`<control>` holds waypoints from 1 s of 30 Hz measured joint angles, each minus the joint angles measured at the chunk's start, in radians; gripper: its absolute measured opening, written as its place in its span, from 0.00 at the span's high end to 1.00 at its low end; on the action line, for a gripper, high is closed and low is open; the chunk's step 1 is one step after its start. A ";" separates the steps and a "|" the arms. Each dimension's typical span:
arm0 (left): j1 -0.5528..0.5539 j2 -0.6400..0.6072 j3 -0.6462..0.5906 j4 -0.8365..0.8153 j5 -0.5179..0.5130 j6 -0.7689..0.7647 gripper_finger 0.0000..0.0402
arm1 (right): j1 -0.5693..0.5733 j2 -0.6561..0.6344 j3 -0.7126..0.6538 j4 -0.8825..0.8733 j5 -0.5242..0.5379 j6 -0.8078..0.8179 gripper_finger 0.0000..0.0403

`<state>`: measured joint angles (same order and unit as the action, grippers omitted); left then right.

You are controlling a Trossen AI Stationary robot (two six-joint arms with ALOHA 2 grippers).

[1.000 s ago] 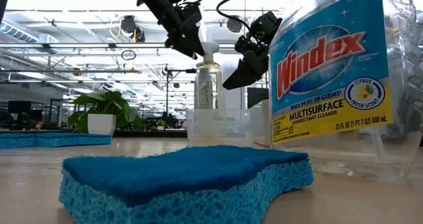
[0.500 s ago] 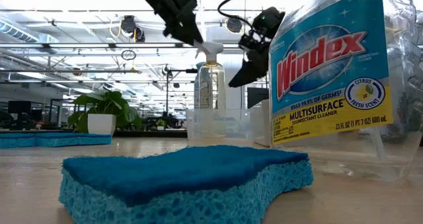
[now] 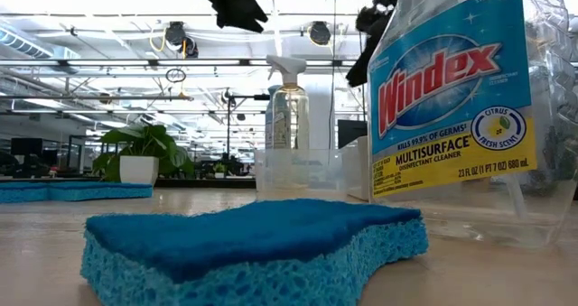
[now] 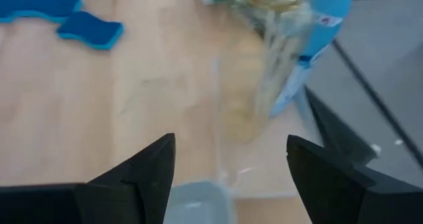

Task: Pick & Place Kitchen Items
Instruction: Put the red spray bottle into the white bin

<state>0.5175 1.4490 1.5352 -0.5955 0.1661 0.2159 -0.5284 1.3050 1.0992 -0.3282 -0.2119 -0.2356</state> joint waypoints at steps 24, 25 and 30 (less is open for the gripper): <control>-0.069 -0.310 -0.505 0.388 0.194 -0.211 0.40 | 0.974 -0.470 -0.368 -0.103 0.287 0.769 0.37; -0.080 -0.318 -0.513 0.396 0.183 -0.217 0.40 | 1.037 -0.470 -0.390 -0.056 0.338 0.783 0.37; -0.154 -0.319 -0.520 0.435 0.162 -0.226 0.40 | 1.286 -0.395 -0.538 0.306 0.553 0.782 0.37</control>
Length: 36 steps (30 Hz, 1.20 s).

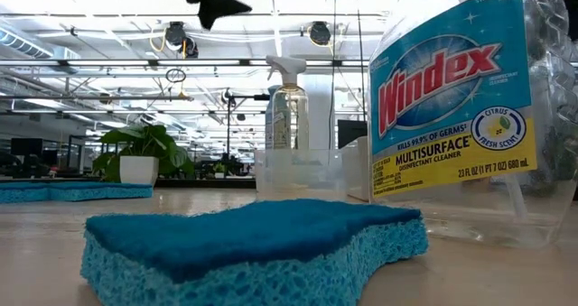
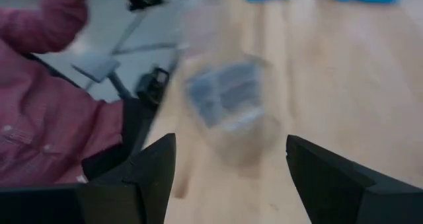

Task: Pick & Place Kitchen Items
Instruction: Put the red spray bottle into the white bin

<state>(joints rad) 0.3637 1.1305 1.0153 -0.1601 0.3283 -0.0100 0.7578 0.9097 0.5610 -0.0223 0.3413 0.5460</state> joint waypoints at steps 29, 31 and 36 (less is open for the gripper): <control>-0.210 0.002 0.000 0.043 -0.129 0.048 0.40 | 0.037 0.693 0.400 0.258 0.425 0.006 0.37; -0.209 0.002 0.000 0.045 -0.129 0.034 0.40 | 0.021 0.699 0.400 0.252 0.425 0.019 0.37; -0.209 0.002 0.000 0.053 -0.130 0.027 0.40 | 0.002 0.697 0.399 0.180 0.531 0.018 0.37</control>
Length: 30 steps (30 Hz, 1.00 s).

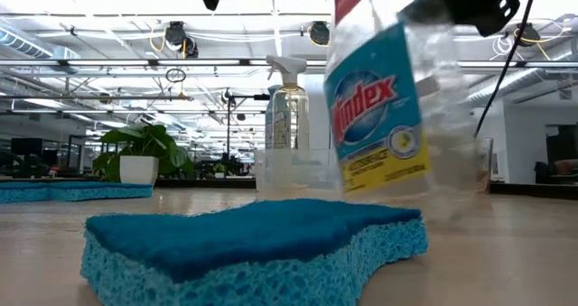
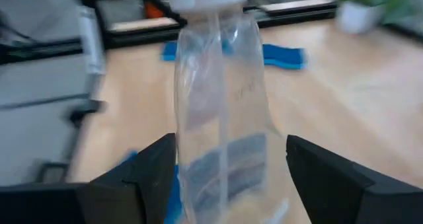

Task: Pick & Place Kitchen Items
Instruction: Put the red spray bottle into the white bin

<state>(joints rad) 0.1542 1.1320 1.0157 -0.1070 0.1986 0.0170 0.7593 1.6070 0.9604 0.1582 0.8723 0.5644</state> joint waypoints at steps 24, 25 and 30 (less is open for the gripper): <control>0.000 0.107 0.001 0.008 0.001 -0.040 0.40 | -0.053 -0.001 0.000 -0.062 0.039 -0.117 0.56; 0.000 0.117 0.001 0.008 0.001 -0.043 0.40 | -0.053 -0.005 0.000 -0.063 0.038 -0.122 0.60; 0.000 0.159 0.001 0.005 0.001 -0.043 0.40 | -0.053 -0.039 -0.001 -0.065 0.039 -0.137 0.76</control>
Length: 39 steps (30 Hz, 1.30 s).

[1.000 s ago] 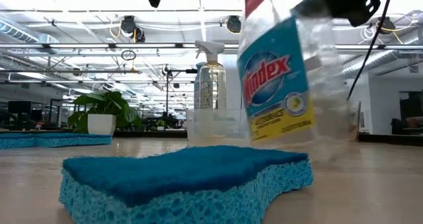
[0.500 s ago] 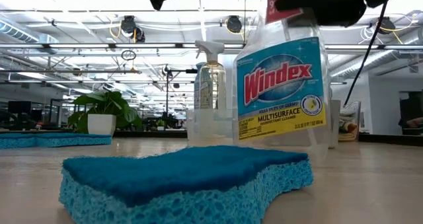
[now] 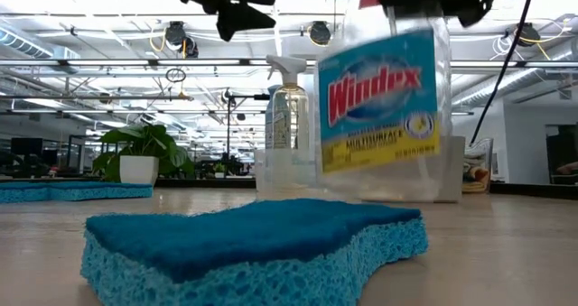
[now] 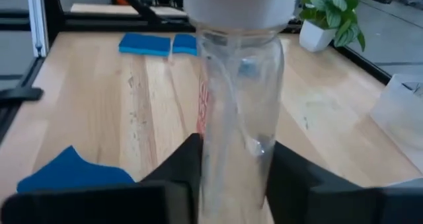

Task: Pick & Place Kitchen Items
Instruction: Put the red spray bottle into the white bin

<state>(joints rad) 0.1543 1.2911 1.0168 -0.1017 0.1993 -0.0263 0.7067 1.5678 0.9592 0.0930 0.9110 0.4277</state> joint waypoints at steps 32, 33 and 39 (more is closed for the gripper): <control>0.001 0.011 0.000 0.002 0.000 0.003 0.40 | -0.598 -0.428 0.000 0.006 -0.055 -0.509 0.79; 0.001 0.011 0.000 0.002 0.000 0.003 0.40 | -0.638 -0.423 0.000 0.007 -0.104 -0.500 0.79; 0.001 0.011 0.000 0.002 0.000 0.003 0.40 | -0.851 -0.372 0.000 0.033 -0.295 -0.492 0.79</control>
<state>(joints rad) 0.1555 1.3022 1.0168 -0.1001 0.1989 -0.0235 -0.1440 1.1955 0.9588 0.1262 0.6164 -0.0647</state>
